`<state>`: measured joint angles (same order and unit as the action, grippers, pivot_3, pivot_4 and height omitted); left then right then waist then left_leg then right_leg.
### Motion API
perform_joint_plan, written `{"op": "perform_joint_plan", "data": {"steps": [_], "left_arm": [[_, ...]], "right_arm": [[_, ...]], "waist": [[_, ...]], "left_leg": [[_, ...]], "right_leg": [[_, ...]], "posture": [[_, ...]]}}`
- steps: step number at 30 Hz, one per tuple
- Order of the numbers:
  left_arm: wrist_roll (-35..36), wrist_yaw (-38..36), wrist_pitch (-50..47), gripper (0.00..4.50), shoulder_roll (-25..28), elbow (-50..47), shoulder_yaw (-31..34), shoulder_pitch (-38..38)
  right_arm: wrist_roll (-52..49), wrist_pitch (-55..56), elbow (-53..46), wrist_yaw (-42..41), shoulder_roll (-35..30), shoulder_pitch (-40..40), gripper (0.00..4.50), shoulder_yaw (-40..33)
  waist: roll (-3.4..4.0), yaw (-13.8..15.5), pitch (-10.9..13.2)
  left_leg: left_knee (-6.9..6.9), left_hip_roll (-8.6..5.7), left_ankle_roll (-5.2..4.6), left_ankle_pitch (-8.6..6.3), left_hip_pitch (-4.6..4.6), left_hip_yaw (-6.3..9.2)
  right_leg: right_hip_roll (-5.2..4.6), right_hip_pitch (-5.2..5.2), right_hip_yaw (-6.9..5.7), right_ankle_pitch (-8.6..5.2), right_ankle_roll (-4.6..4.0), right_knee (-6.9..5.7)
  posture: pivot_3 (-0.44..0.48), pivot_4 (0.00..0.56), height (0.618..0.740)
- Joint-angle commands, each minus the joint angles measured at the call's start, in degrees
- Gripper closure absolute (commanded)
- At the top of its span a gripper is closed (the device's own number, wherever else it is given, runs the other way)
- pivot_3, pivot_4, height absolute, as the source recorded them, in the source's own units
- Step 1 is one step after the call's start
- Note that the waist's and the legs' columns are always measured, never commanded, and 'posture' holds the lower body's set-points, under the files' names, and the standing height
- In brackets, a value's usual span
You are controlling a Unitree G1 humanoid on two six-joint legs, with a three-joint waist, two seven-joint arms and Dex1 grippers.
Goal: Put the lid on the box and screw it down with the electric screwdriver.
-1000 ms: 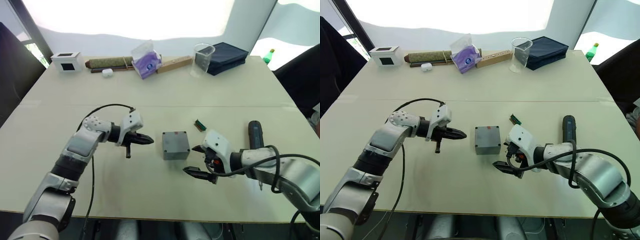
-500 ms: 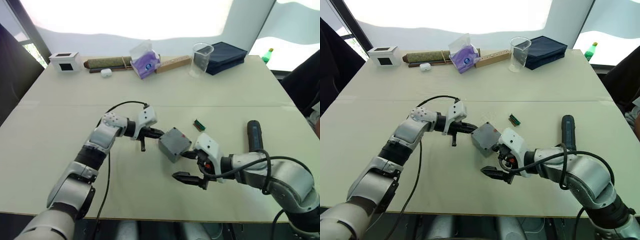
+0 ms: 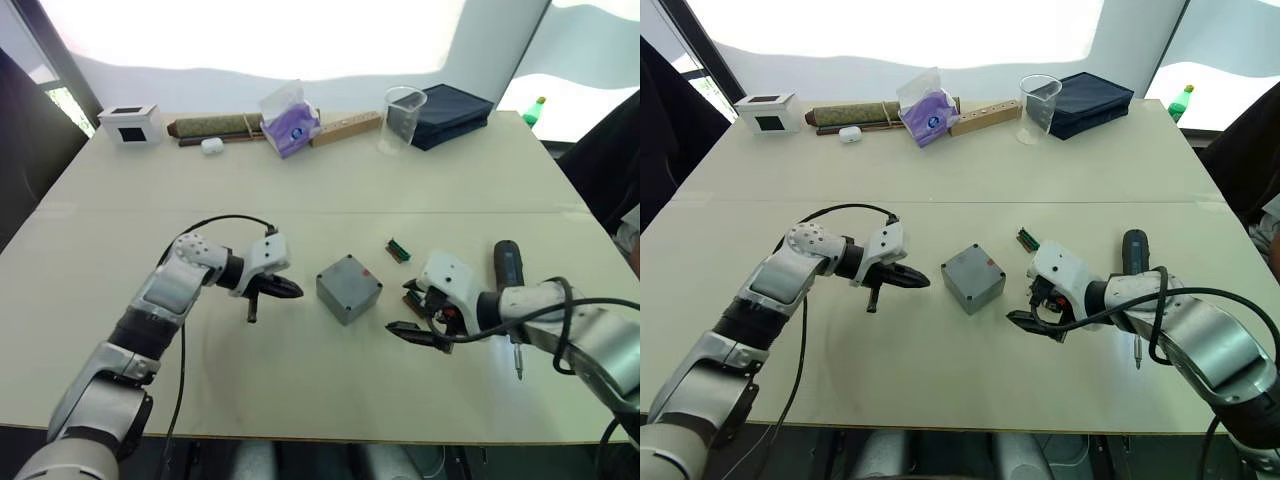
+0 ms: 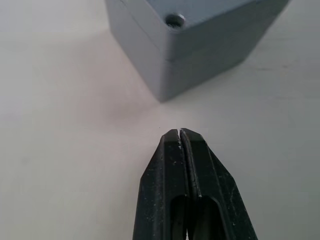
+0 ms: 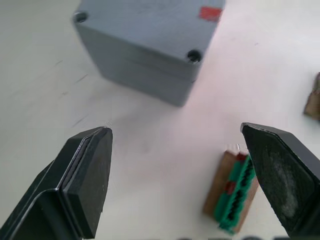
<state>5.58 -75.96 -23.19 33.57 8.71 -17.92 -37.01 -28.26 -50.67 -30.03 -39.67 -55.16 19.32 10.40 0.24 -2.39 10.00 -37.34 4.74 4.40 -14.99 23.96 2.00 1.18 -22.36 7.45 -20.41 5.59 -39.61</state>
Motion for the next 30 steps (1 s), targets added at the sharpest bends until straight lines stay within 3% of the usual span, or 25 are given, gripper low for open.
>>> {"op": "perform_joint_plan", "data": {"steps": [1,7,16,30], "left_arm": [[1.57,2.34,-1.47,4.50,-2.44,-3.86,-0.08,0.69],[1.43,5.86,-0.99,4.50,-6.73,-0.16,0.72,-1.79],[2.20,6.54,0.90,4.50,-7.74,2.93,0.95,-3.95],[3.79,1.87,-2.18,4.50,-3.93,-1.27,-0.04,-3.04]], "right_arm": [[3.09,3.57,1.82,-2.34,2.93,2.78,0.01,3.60],[2.50,2.98,-1.18,-4.61,5.67,1.91,0.01,4.62],[0.66,-1.76,-6.71,-3.03,7.10,-1.94,0.01,1.53],[0.86,-2.87,-7.01,-2.53,7.32,-2.56,0.01,-2.58]], "waist": [[0.00,0.18,0.00],[-0.01,0.28,0.00],[-0.01,0.08,0.00],[-0.01,0.00,0.00]], "left_leg": [[0.00,0.00,0.00,0.00,0.00,0.00],[-0.02,-0.01,0.03,0.02,0.01,0.00],[-0.01,-0.01,0.03,0.02,-0.01,0.01],[-0.01,-0.02,0.04,0.02,-0.02,0.00]], "right_leg": [[-0.01,0.00,0.00,0.00,0.00,0.01],[-0.02,0.00,0.00,0.00,0.00,0.00],[-0.01,0.01,-0.01,0.00,0.00,-0.02],[-0.01,0.03,-0.01,0.00,0.00,-0.02]], "posture": [[0.000,0.150,0.740],[0.000,0.150,0.740],[0.000,0.150,0.740],[0.000,0.150,0.740]]}}
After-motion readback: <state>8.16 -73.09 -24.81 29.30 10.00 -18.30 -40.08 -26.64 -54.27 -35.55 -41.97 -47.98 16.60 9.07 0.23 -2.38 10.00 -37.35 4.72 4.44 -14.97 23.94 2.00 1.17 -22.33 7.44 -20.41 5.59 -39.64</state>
